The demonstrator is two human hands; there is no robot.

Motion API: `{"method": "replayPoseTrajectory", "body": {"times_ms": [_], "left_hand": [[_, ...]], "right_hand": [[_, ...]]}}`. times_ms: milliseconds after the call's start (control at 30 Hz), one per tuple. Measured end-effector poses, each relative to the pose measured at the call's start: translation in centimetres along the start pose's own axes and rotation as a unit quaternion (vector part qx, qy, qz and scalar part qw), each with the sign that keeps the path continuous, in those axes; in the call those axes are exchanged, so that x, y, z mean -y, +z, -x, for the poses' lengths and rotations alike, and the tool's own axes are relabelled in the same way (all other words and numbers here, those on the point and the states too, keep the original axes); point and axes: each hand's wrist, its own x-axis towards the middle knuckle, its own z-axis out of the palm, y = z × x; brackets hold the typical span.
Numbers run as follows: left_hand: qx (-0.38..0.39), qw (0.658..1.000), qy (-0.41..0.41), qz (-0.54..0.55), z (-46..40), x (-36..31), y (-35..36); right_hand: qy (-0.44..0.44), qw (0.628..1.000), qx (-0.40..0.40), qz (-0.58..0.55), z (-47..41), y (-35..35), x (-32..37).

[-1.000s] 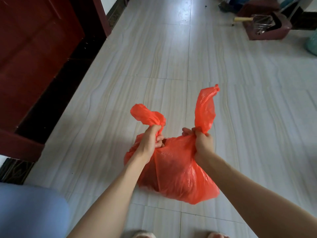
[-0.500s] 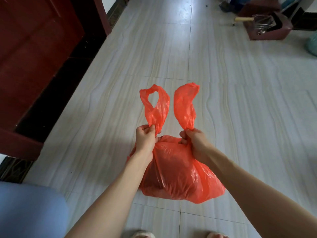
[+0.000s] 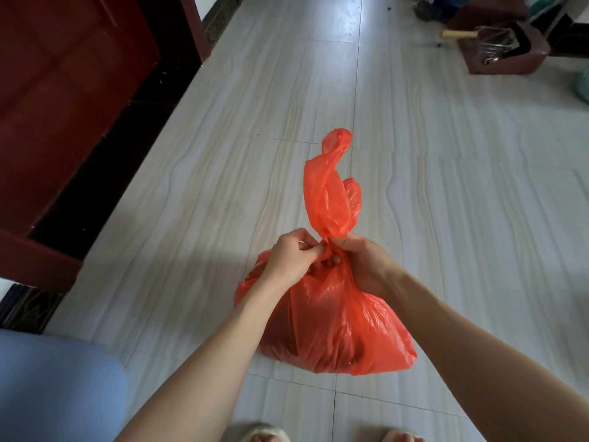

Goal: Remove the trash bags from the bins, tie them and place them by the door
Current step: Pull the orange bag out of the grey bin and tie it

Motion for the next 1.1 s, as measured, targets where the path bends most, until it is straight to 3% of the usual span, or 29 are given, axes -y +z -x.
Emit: {"method": "replayPoseTrajectory", "body": {"times_ms": [167, 233, 300, 400, 600, 733, 933, 1100], "left_hand": [[0.055, 0.998, 0.001, -0.020, 0.8, 0.0, -0.6], [0.086, 0.992, 0.020, -0.085, 1.6, 0.2, -1.0], [0.060, 0.976, 0.101, -0.184, 2.3, 0.8, -0.9], [-0.018, 0.944, 0.226, -0.238, 3.0, 1.8, -0.5], [-0.113, 0.912, 0.315, -0.237, 2.5, 3.2, -0.9], [-0.127, 0.920, 0.307, -0.207, 1.9, 3.2, -1.2], [-0.101, 0.930, 0.295, -0.193, 1.8, 2.7, -1.9], [-0.053, 0.922, 0.286, -0.255, 1.8, 2.4, -2.3]], "right_hand": [[-0.078, 0.976, -0.185, 0.082, -1.6, 1.1, -0.6], [-0.100, 0.943, -0.265, 0.174, -1.9, 1.1, -0.7], [-0.126, 0.901, -0.311, 0.276, -2.0, 1.4, -0.8], [-0.152, 0.842, -0.297, 0.423, -1.7, 2.2, -1.2], [-0.127, 0.787, -0.178, 0.577, -0.8, 2.5, -0.1], [-0.074, 0.792, -0.062, 0.603, 0.1, 2.7, 1.0], [0.020, 0.911, -0.032, 0.411, 0.7, 3.4, 2.1], [0.104, 0.949, 0.066, 0.289, 1.5, 2.5, 1.9]]}}
